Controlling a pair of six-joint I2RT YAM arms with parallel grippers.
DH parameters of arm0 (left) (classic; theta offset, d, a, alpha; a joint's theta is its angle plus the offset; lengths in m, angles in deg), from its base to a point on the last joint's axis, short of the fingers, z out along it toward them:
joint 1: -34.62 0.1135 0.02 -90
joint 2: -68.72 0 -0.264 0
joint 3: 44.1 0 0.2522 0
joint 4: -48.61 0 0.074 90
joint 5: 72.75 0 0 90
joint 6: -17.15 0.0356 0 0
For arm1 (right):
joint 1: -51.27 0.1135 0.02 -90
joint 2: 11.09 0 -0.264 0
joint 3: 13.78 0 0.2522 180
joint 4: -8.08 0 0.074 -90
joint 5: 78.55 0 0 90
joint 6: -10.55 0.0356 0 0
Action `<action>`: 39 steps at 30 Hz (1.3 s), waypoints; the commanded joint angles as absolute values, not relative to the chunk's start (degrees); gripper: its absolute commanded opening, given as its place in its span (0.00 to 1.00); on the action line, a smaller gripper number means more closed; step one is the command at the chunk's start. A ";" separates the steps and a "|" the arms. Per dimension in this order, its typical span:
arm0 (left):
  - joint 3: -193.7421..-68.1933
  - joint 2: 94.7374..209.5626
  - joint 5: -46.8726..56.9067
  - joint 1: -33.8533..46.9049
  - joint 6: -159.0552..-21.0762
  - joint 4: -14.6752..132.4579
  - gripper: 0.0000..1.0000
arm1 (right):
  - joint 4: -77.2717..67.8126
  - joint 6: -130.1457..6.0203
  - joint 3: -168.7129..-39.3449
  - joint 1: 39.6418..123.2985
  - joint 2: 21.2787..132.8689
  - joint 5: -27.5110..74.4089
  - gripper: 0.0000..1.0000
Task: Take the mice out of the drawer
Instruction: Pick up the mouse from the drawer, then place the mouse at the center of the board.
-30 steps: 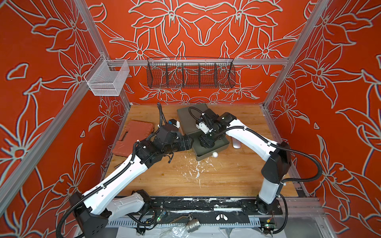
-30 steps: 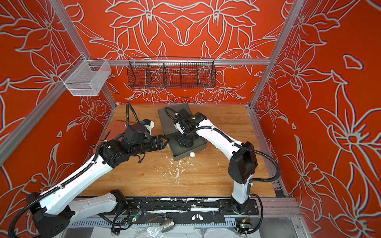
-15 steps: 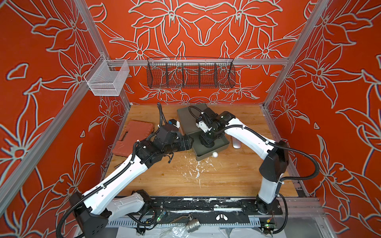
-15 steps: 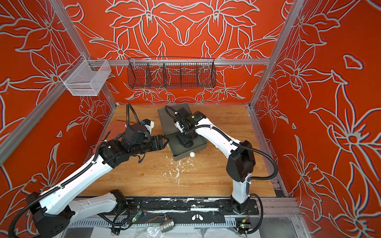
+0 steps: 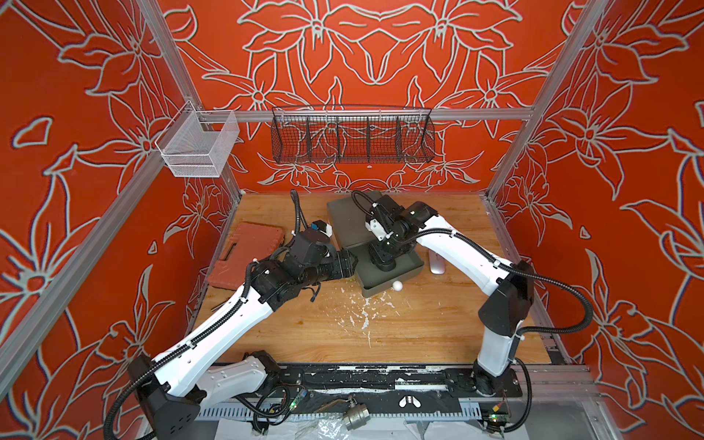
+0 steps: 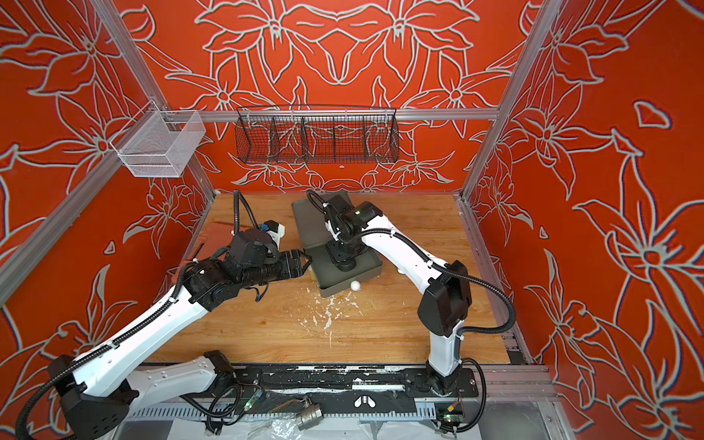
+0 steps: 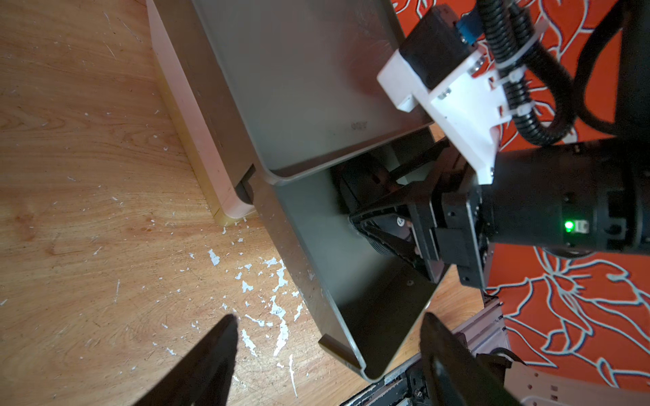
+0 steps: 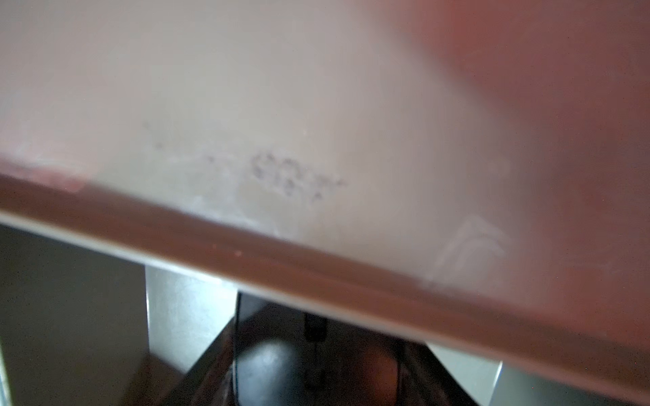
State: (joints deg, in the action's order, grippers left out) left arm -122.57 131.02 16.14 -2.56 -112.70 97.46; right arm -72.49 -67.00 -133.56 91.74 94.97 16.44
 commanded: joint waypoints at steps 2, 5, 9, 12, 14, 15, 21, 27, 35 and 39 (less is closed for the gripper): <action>-124.39 130.93 16.82 -2.90 -112.77 98.76 0.79 | -76.29 -64.11 -136.74 91.61 92.68 16.64 0.61; -124.55 130.94 16.72 -2.90 -112.66 98.76 0.79 | -76.70 -63.41 -136.61 91.60 91.22 17.17 0.61; -124.92 131.15 16.33 -2.90 -112.40 98.74 0.79 | -78.06 -63.26 -136.48 91.26 89.53 17.07 0.61; -125.73 131.89 15.27 -2.90 -112.11 98.94 0.79 | -78.19 -63.27 -135.22 90.76 87.15 16.97 0.61; -126.52 132.59 14.41 -2.90 -111.79 99.11 0.79 | -77.70 -63.11 -134.13 90.00 84.95 16.91 0.61; -126.81 132.91 14.12 -2.90 -111.70 99.20 0.79 | -77.44 -63.00 -133.60 89.55 83.96 16.98 0.61; -130.21 136.30 9.62 -2.90 -109.62 99.83 0.79 | -77.36 -63.60 -129.56 84.00 78.08 17.95 0.61; -133.18 140.19 6.64 -4.31 -107.46 100.64 0.79 | -75.64 -64.88 -120.41 74.07 71.65 14.49 0.61; -134.25 141.87 7.44 -6.85 -106.43 100.78 0.80 | -70.97 -64.75 -104.70 65.74 69.32 10.07 0.61; -133.24 140.99 8.92 -6.97 -106.25 101.19 0.80 | -66.91 -64.48 -98.13 65.23 70.46 11.23 0.61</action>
State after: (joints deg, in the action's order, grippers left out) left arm -133.17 141.84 7.97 -6.65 -107.13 99.89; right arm -69.89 -64.60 -100.46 65.40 70.56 11.35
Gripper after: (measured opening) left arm 0.800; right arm 0.626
